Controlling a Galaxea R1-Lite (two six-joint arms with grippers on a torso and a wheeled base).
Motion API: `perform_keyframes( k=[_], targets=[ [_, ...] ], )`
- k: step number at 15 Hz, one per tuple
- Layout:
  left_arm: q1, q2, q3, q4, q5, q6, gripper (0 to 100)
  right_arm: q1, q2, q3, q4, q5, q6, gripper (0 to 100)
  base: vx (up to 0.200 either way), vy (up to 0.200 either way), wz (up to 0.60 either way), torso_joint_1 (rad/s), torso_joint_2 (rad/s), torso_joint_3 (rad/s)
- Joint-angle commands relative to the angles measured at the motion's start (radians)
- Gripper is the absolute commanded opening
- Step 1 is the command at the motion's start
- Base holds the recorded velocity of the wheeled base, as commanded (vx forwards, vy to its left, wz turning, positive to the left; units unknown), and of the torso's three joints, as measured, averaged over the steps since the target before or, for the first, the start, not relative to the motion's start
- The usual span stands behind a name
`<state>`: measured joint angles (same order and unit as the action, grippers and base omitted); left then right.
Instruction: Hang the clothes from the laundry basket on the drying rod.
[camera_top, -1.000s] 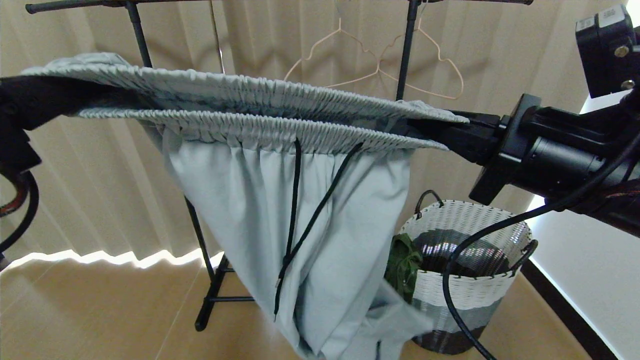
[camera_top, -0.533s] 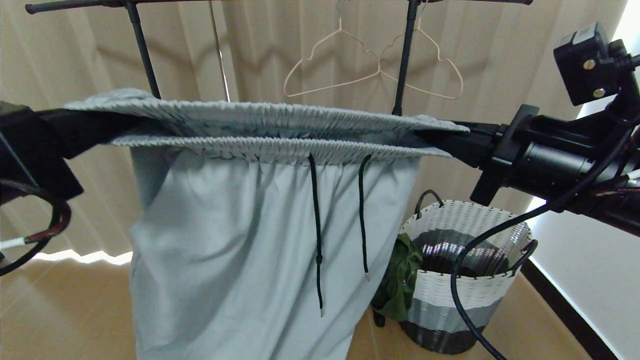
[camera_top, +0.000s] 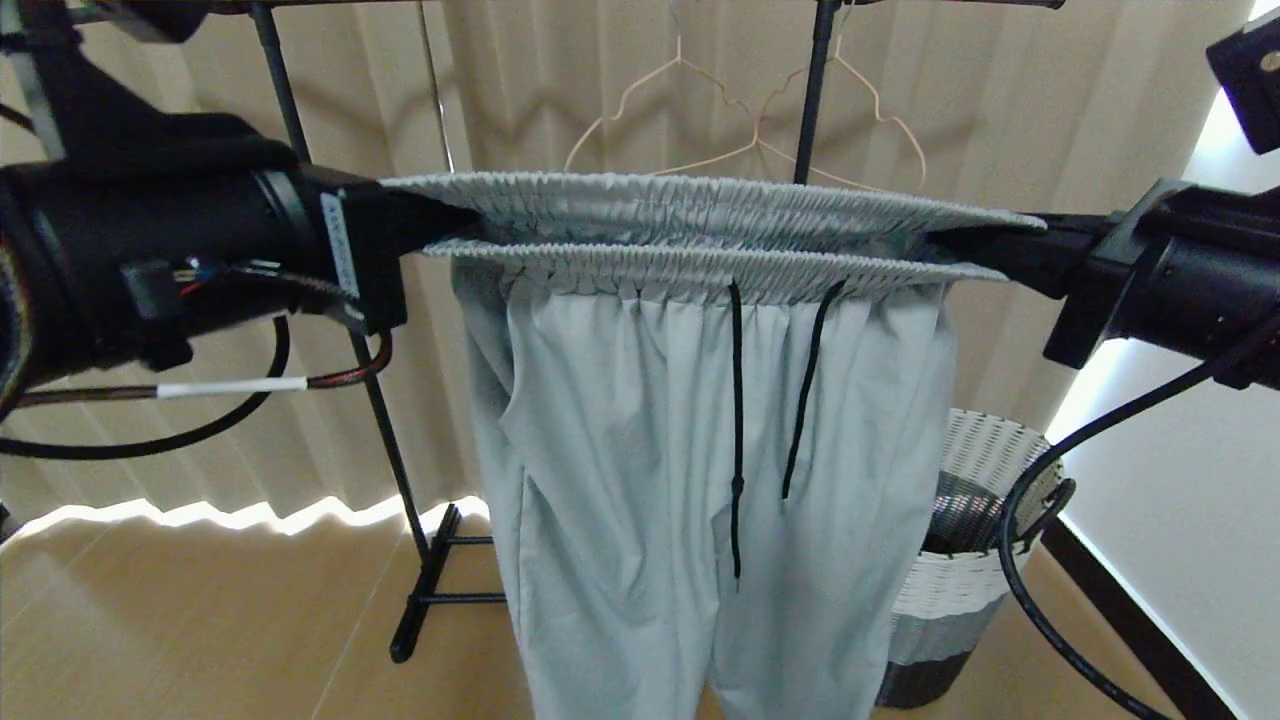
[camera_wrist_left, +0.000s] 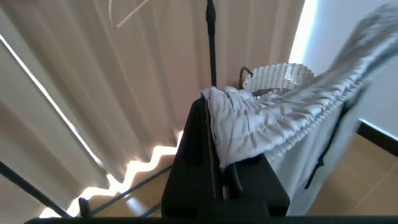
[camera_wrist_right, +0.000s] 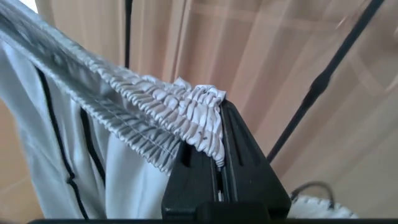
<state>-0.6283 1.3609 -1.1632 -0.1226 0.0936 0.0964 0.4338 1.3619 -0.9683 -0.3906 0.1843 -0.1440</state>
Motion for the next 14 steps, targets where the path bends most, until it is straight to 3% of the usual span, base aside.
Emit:
perform_keyframes(
  k=[1,7,10,11,14],
  targets=[
    [-0.005,0.118,-0.115,0.06,0.011,-0.004,0,-0.003,0.022,-0.047,0.001,0.001,0.0,0,0.0,0.0,0.0,0.0,0.0,0.0],
    [-0.01,0.113,-0.082,0.05,0.009,-0.061,0,-0.064,-0.009,-0.046,0.03,0.003,0.0,0,0.0,0.0,0.0,0.0,0.0,0.0],
    [-0.01,0.133,-0.11,0.032,0.001,-0.061,0,-0.066,-0.135,-0.061,0.257,0.015,0.0,0,0.0,0.0,0.0,0.0,0.0,0.0],
    [-0.011,0.15,-0.135,0.027,0.001,-0.061,0,-0.066,-0.156,-0.059,0.296,0.029,0.0,0,0.0,0.0,0.0,0.0,0.0,0.0],
    [-0.022,0.257,-0.251,0.029,0.005,-0.061,0,0.034,-0.233,-0.01,0.371,0.165,-0.002,0,0.0,0.0,0.0,0.0,0.0,0.0]
  ],
)
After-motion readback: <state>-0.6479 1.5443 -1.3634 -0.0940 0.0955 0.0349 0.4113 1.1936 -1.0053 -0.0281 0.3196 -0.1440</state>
